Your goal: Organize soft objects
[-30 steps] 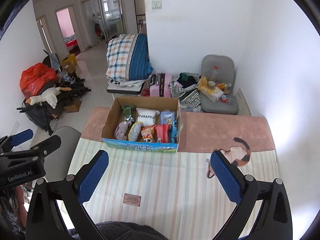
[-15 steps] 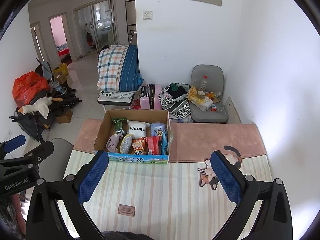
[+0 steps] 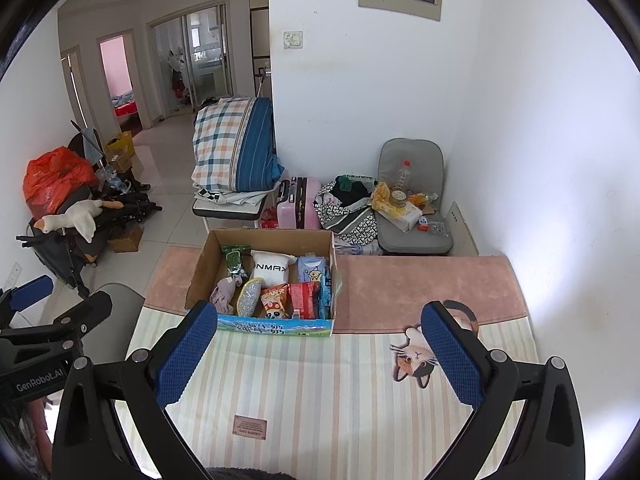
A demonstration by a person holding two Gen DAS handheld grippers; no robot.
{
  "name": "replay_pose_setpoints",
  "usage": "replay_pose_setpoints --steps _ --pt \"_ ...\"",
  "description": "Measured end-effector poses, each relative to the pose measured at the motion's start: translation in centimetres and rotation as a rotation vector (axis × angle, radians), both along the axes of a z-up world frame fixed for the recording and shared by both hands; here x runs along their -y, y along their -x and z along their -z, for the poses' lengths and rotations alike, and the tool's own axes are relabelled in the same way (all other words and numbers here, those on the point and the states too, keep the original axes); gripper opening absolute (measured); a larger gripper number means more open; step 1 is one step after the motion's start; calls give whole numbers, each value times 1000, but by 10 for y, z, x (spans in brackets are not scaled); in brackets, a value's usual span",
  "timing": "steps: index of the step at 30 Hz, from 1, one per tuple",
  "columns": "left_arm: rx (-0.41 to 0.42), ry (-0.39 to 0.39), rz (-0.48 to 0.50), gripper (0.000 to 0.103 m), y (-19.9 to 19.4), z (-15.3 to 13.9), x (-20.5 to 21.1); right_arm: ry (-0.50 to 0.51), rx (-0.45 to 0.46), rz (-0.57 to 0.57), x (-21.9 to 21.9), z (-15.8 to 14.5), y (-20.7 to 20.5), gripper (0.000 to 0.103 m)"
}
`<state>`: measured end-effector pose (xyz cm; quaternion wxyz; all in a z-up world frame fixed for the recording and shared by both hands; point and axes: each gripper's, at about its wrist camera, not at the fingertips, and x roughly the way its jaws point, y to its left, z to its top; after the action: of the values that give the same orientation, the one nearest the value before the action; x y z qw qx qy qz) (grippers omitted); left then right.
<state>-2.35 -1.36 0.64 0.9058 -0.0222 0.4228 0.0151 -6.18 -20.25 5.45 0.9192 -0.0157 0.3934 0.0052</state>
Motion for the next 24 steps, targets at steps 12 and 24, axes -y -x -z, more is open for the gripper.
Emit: replay_pose_setpoints --steps 12,24 --pt "9 -1 3 101 -2 -4 1 -15 -4 -6 6 -2 -1 103" --pt "17 16 -4 101 -8 -11 2 -11 2 -7 7 -4 1 103"
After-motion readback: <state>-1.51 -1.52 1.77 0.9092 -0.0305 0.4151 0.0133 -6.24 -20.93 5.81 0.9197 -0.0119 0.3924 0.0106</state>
